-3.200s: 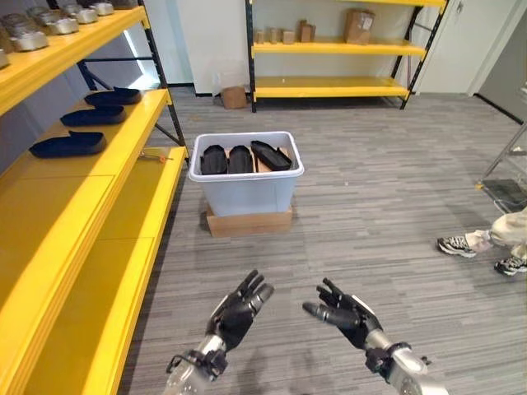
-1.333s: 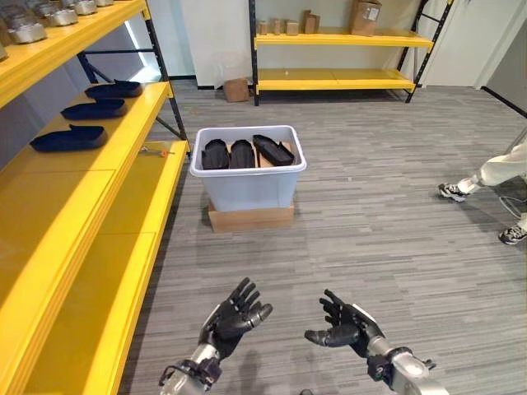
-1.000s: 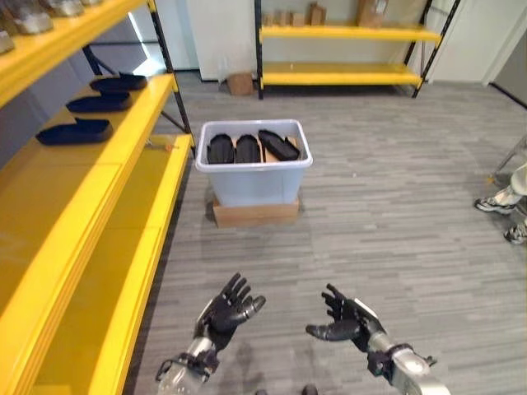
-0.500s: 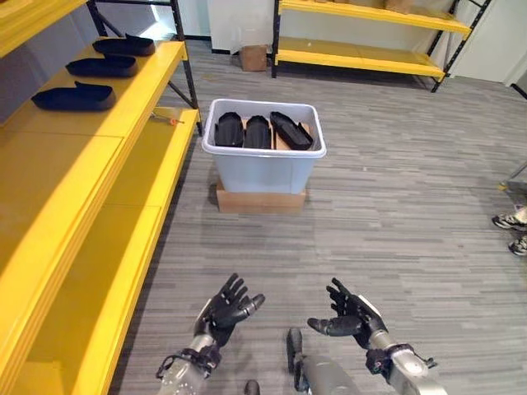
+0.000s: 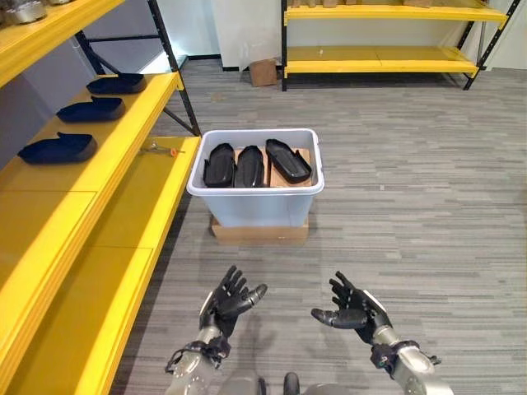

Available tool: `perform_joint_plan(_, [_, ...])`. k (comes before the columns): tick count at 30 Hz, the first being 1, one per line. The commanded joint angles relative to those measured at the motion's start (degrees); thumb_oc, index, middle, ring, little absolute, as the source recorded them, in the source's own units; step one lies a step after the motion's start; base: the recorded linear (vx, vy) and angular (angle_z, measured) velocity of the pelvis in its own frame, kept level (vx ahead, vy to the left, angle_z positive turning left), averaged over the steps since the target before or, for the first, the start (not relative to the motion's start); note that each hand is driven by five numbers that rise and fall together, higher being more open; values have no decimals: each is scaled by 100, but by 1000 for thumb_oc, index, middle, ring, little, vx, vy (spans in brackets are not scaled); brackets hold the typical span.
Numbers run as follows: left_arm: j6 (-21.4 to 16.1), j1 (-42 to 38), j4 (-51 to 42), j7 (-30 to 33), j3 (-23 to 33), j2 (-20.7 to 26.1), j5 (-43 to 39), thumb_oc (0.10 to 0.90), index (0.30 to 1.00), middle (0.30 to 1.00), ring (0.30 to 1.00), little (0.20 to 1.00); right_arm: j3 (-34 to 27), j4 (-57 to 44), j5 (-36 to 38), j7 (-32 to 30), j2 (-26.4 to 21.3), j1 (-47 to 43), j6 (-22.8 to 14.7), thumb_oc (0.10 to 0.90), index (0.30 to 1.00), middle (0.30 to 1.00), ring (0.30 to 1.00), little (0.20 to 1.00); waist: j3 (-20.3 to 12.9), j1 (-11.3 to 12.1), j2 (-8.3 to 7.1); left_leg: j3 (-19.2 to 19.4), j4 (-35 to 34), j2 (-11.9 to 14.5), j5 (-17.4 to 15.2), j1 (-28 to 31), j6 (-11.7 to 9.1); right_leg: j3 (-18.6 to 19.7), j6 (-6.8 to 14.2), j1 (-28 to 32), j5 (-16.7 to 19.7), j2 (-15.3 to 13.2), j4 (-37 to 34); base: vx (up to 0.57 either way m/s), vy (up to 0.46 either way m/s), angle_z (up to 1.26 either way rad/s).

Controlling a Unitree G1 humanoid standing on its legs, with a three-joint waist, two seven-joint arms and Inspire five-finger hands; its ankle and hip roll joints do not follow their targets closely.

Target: Move parts from the plastic box to the shelf.

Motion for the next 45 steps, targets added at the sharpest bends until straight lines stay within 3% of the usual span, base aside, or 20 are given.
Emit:
perform_joint_plan(1, [-462,212,-443,-75,-12,142,34,900,1000,1000,1000,1000,-177,-620,33,138,-101,-80,-315,900,1000,1000,1000,1000,-134,-142,30,242,-4347,-176,238,2050,95,-55,1180,351,431,-288,-445,194,60,-5])
perform_joint_plan(2, [-474,220,-451,-69,-22,141,39,900,1000,1000,1000,1000,-175,-612,52,134,-109,-73,-313,900,1000,1000,1000,1000,-105,-121,41,213,-4664,-203,277,2046,78,-24,1206,411,426,-271,-475,226,101,-12])
perform_joint_plan(3, [-515,249,-484,-15,-63,140,27,900,1000,1000,1000,1000,-156,-570,81,123,-129,-73,-316,900,1000,1000,1000,1000,-79,-48,80,47,-5583,-301,461,1950,20,78,1266,530,429,-201,-570,204,86,-19])
perform_joint_plan(4, [-545,274,-494,5,-75,142,-6,900,1000,1000,1000,1000,-139,-540,69,146,-151,-74,-346,900,1000,1000,1000,1000,-79,-2,102,-61,-5944,-337,587,1875,-18,141,1282,579,430,-155,-617,268,88,-31])
perform_joint_plan(6, [-629,393,-512,16,-52,122,-22,900,1000,1000,1000,1000,-40,-537,100,212,-251,-8,-437,900,1000,1000,1000,1000,-32,156,164,-466,-7021,-198,1029,1582,-138,350,1293,780,371,-57,-620,280,71,-47])
perform_joint_plan(11, [-733,451,-349,-68,48,45,-63,900,1000,1000,1000,1000,5,-539,131,481,-386,45,-441,900,1000,1000,1000,1000,44,186,229,-668,-7286,-32,1098,1402,-236,476,1310,821,187,-77,-345,220,117,-49])
perform_joint_plan(16, [-714,414,-218,-68,50,20,-86,900,1000,1000,1000,1000,43,-605,72,633,-449,45,-353,900,1000,1000,1000,1000,30,123,324,-486,-7297,74,1105,1641,-291,457,1297,912,-69,-93,-125,278,197,-30])
perform_joint_plan(20, [-731,381,-158,-120,53,99,-54,900,1000,1000,1000,1000,29,-687,89,611,-396,124,-344,900,1000,1000,1000,1000,-39,165,248,-394,-6975,-173,778,1820,-123,380,1365,1123,-203,-251,-130,321,245,-41])
perform_joint_plan(24, [-556,297,-144,-232,2,249,112,900,1000,1000,1000,1000,22,-693,87,330,-185,2,-514,900,1000,1000,1000,1000,-216,290,93,-406,-6707,-558,326,2025,214,229,1559,1198,-308,-511,67,312,295,45])
perform_joint_plan(25, [-552,275,-146,-272,-3,264,147,900,1000,1000,1000,1000,26,-746,67,256,-149,-57,-507,900,1000,1000,1000,1000,-248,300,70,-393,-6730,-620,274,2102,286,208,1619,1111,-194,-563,254,320,406,36])
perform_joint_plan(28, [-525,229,-158,-230,-16,315,302,900,1000,1000,1000,1000,-31,-827,-13,-68,-31,-213,-416,900,1000,1000,1000,1000,-391,337,-37,-219,-6825,-873,37,2331,645,184,2076,637,849,-739,1740,262,340,44])
perform_joint_plan(30, [-515,246,-187,-252,-40,335,335,900,1000,1000,1000,1000,-78,-789,-102,-176,44,-205,-488,900,1000,1000,1000,1000,-381,387,15,-138,-6826,-885,-123,2467,799,-15,2262,174,1410,-914,2991,217,264,13])
perform_joint_plan(32, [-565,263,-183,-200,-50,340,293,900,1000,1000,1000,1000,-94,-761,-213,-299,40,-216,-477,900,1000,1000,1000,1000,-304,362,69,-141,-6879,-849,-200,2673,833,-45,2258,-304,1511,-868,3450,149,127,-3])
perform_joint_plan(35, [-524,211,-173,-139,-48,353,178,900,1000,1000,1000,1000,-116,-733,150,-341,14,-250,-323,900,1000,1000,1000,1000,-167,213,101,-308,-6984,-791,-217,2972,757,-86,2050,-737,1021,-586,2762,109,-64,9])
perform_joint_plan(38, [-448,159,-158,-134,-10,384,126,900,1000,1000,1000,1000,-197,-811,165,-430,-16,-162,-304,900,1000,1000,1000,1000,-55,71,-24,-451,-7074,-824,-282,3210,672,-41,2001,-740,1020,-538,941,136,-155,68])
perform_joint_plan(42, [-470,279,-210,-283,-91,354,92,900,1000,1000,1000,1000,-276,-770,0,-658,2,-73,-275,900,1000,1000,1000,1000,-34,-90,-54,-660,-7220,-869,-404,3521,650,283,2039,-912,1309,-450,313,146,-77,5])
perform_joint_plan(45, [-449,401,-330,-366,-176,331,192,900,1000,1000,1000,1000,-366,-718,-149,-750,-15,1,-270,900,1000,1000,1000,1000,-103,-101,-39,-771,-7291,-860,-367,3587,588,379,1915,-648,1141,-414,-147,150,-89,-1])
